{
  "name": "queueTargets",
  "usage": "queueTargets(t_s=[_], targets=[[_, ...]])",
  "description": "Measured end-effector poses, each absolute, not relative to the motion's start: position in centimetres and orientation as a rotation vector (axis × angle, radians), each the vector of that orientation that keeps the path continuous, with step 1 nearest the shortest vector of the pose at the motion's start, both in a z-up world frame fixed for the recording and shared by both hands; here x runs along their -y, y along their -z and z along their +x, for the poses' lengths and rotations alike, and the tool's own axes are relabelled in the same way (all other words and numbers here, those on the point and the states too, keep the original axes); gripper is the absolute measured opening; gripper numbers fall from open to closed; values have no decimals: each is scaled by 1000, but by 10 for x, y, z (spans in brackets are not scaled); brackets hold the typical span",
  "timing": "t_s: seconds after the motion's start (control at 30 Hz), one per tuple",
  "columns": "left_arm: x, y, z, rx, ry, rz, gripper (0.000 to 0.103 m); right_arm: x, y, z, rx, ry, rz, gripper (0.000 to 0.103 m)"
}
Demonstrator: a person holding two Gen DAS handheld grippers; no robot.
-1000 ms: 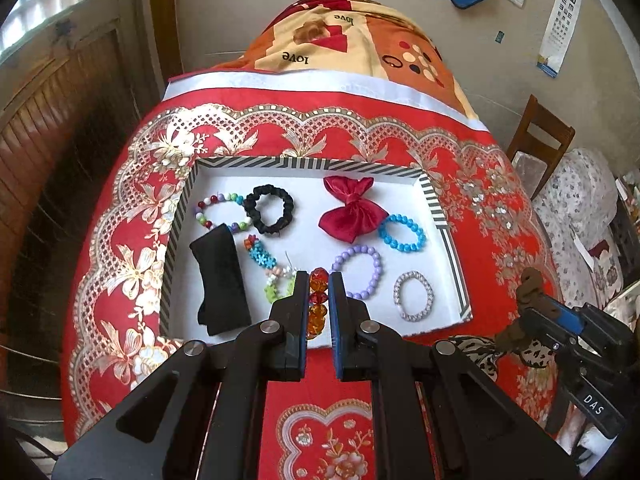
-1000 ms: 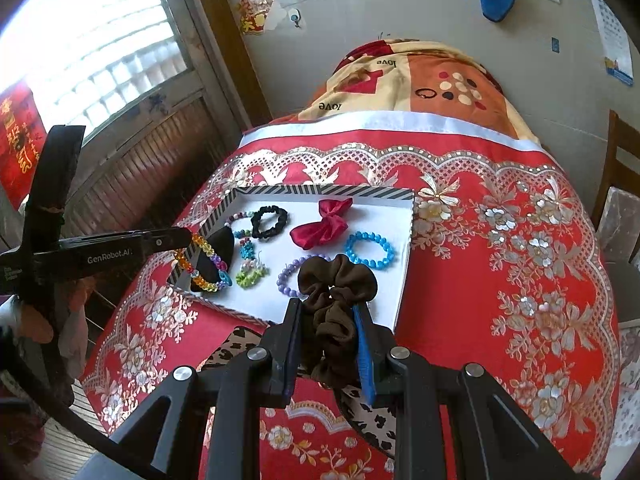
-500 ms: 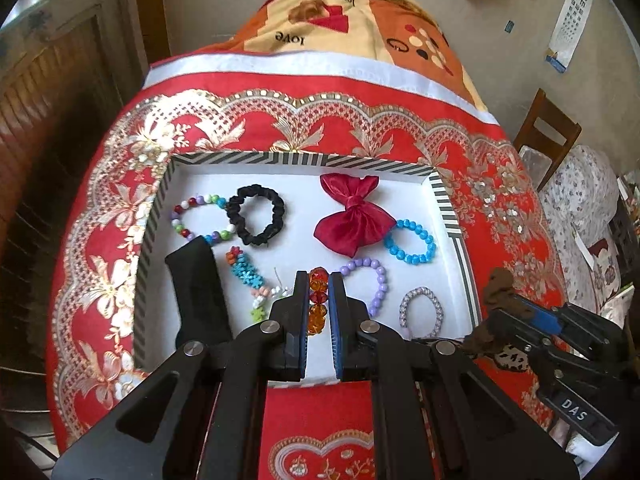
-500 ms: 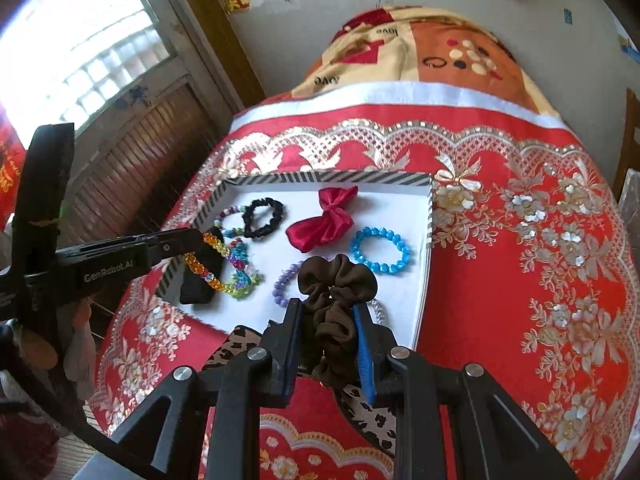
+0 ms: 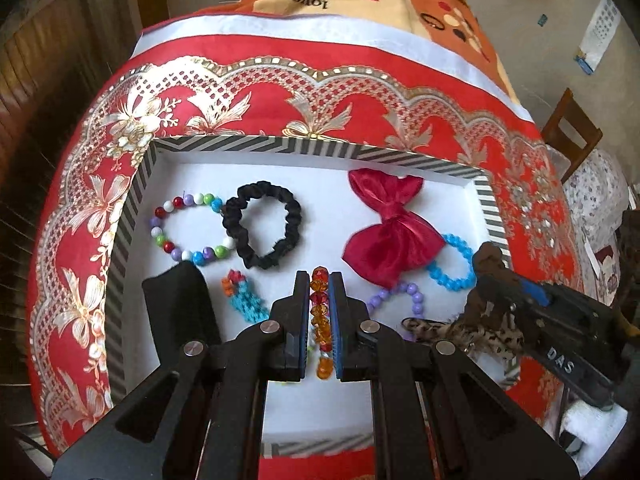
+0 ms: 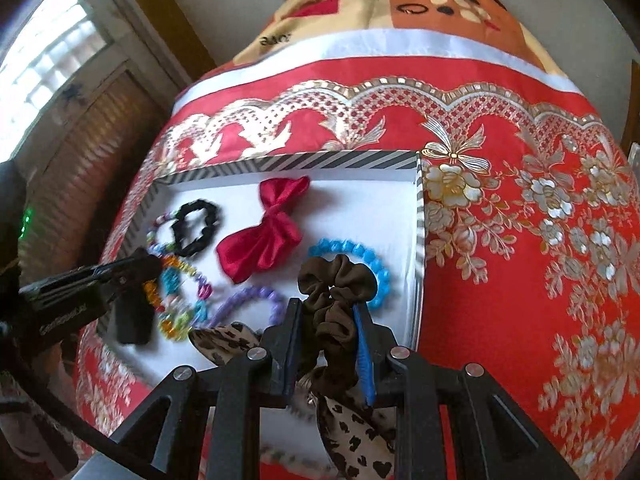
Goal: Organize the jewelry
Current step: 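Lower the amber bracelet into the tray and open the left tool while the right tool releases the scrunchie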
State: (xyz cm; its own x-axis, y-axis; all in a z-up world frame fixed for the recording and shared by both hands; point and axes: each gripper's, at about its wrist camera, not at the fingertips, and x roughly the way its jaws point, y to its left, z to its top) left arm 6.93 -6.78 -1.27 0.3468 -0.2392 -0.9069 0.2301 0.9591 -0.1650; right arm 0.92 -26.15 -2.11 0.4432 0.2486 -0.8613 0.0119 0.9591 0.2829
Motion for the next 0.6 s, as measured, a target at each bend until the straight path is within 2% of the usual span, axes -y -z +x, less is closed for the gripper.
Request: queueTargets(t_s=[0.2, 0.3, 0.33, 0.43, 0.5, 0.6], targets=[[69, 25, 81, -1194, 289, -10, 8, 269, 41, 29, -1124, -119, 281, 24], [69, 29, 86, -1202, 282, -25, 8, 270, 42, 31, -1109, -121, 289, 38], [69, 31, 87, -1209, 283, -34, 8, 270, 40, 31, -1101, -130, 294, 40], [67, 34, 91, -1227, 278, -61, 15, 269, 33, 28, -1080, -128, 277, 41], [64, 35, 90, -1228, 266, -70, 29, 269, 24, 22, -1055, -141, 284, 41], [59, 32, 86, -1221, 257, -83, 32, 271, 15, 13, -1028, -135, 302, 43]])
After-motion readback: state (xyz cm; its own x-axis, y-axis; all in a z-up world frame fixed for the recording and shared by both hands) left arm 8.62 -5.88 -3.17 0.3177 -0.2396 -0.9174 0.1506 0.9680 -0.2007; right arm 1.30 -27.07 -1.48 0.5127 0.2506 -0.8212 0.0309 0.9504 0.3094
